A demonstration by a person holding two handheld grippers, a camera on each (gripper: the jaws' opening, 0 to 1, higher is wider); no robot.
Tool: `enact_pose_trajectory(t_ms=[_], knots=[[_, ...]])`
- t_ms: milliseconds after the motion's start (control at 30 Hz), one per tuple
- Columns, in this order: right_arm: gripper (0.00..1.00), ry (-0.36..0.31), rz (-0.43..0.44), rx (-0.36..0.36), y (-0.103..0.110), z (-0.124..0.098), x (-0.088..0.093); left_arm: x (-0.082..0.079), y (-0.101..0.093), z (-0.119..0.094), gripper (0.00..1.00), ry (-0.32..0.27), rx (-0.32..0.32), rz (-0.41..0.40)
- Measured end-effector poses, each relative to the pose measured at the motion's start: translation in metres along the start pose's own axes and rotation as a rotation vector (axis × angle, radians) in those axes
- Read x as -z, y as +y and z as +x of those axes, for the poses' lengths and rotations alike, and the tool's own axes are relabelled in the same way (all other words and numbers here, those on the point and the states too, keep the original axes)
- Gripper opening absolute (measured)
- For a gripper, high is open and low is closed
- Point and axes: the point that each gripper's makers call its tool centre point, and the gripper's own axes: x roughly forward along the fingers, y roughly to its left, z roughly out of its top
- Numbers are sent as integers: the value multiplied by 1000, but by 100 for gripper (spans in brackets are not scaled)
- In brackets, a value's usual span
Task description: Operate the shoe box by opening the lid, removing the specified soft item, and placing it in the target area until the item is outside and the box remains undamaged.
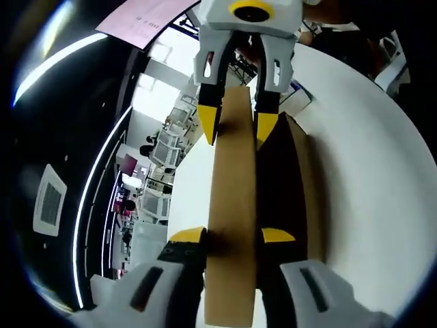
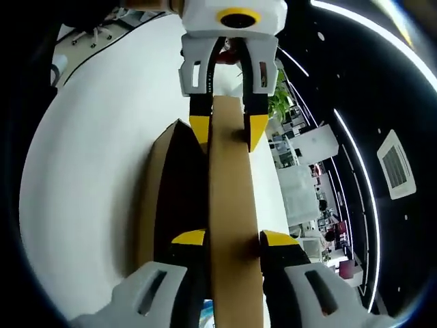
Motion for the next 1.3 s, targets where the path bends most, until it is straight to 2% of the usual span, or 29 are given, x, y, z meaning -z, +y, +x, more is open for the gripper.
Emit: enact_pose_trajectory(t_ms=[533, 867, 1300], knots=[[29, -7, 0, 9, 13, 0, -3, 2, -15, -1, 29, -2, -40, 35], [29, -8, -24, 61, 27, 1, -3, 4, -28, -2, 29, -3, -52, 37], [29, -4, -41, 81, 41, 4, -1, 9, -42, 3, 29, 34, -85, 90]])
